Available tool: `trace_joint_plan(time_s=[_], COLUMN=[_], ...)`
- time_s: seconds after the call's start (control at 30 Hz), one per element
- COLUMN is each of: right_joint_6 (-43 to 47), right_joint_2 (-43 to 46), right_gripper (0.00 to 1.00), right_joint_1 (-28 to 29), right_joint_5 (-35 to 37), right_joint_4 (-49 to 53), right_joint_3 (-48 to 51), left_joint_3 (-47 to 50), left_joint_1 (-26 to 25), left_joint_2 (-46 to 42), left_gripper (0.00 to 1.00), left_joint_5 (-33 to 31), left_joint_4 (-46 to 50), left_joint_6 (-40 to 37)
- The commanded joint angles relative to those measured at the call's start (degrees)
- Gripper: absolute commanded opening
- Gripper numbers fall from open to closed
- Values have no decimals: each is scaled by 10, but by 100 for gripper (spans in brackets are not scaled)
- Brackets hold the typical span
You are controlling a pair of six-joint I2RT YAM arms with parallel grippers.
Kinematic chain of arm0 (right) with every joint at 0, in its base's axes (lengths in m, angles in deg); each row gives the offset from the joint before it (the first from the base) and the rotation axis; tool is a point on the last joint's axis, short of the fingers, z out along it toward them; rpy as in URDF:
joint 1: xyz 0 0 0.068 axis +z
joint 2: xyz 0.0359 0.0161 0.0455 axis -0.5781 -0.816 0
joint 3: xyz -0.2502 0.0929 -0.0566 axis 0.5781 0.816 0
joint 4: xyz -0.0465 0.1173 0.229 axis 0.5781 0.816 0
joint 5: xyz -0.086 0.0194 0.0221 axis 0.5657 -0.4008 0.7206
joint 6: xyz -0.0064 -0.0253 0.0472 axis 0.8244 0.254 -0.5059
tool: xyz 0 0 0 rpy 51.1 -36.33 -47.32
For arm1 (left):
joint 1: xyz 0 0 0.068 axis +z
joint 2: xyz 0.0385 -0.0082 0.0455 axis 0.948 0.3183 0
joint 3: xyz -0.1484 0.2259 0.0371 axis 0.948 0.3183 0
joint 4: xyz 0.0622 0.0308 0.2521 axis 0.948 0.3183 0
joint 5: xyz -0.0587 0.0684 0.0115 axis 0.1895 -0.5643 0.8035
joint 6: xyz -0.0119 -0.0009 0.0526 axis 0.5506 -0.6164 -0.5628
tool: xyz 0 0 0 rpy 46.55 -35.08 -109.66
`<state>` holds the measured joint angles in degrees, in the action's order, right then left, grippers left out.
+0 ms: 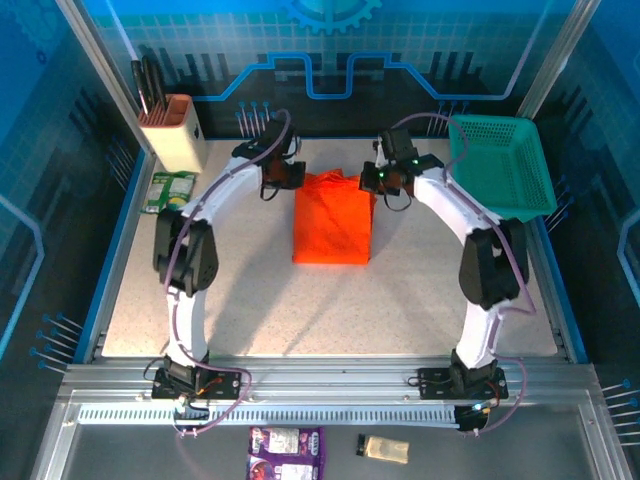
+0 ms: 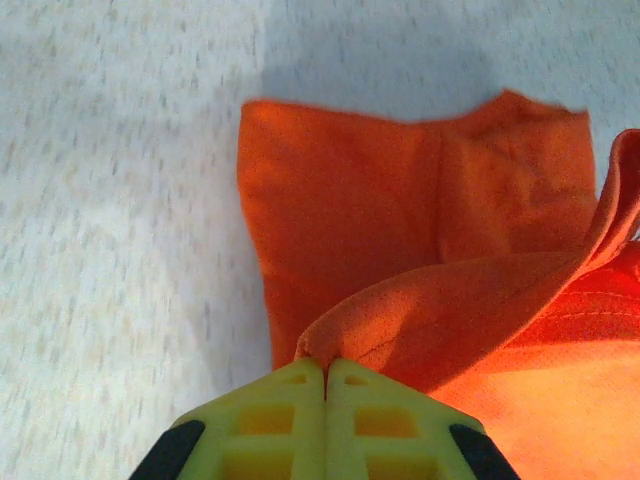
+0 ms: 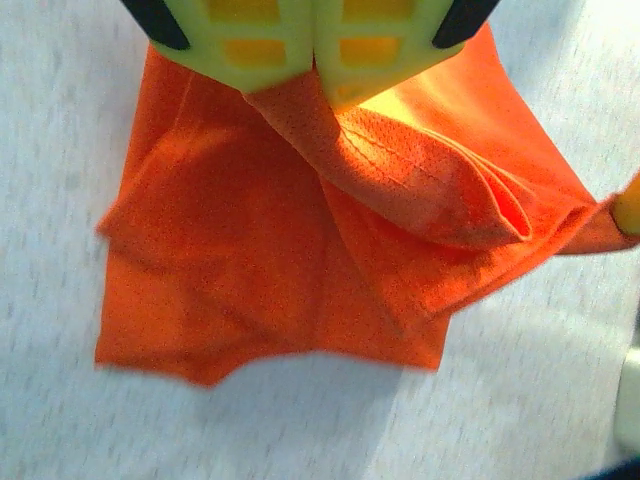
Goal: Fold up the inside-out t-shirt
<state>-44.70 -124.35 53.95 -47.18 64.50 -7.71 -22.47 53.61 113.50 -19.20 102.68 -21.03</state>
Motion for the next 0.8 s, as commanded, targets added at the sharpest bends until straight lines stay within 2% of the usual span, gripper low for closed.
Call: trace_joint_plan(time_s=[0.0,0.03,0.07,0.1,0.17,0.33,0.43,0.6,0.77], right_joint_6=[7,10,11,9,0,-22,-27,-65,-112], right_joint_2=[-84,-111,-143,-169,-190,-105,-76,-38,-42], right_gripper=[0,10,30,40,42,47,46,45,43], right_joint_1=[-24,-26,-31,-34,-37,-22,-5,36,75], right_joint_5=[40,44,42,44,59,38,-10,-120,-176], right_joint_4=[-27,-20,2,33,82,-4,-5,-55,-111], right_joint_3=[-95,-127,-167,-209,-254,-121,-76,35,121], left_joint_3=[-101,-146,-203,-247,-300,-247,-235,-274,-332], left_joint_1=[20,23,25,27,32,37,37,38,55], left_joint_2=[98,131,169,197,227,192,196,248,318], left_gripper=[8,19,30,35,40,46,46,42,43], left_joint_5=[55,56,42,35,37,87,126,184,244], left_joint_4=[-50,-37,-9,16,40,-39,-66,-96,-134], left_joint_6=[-28,-32,-33,-32,-35,-37,-35,-13,81])
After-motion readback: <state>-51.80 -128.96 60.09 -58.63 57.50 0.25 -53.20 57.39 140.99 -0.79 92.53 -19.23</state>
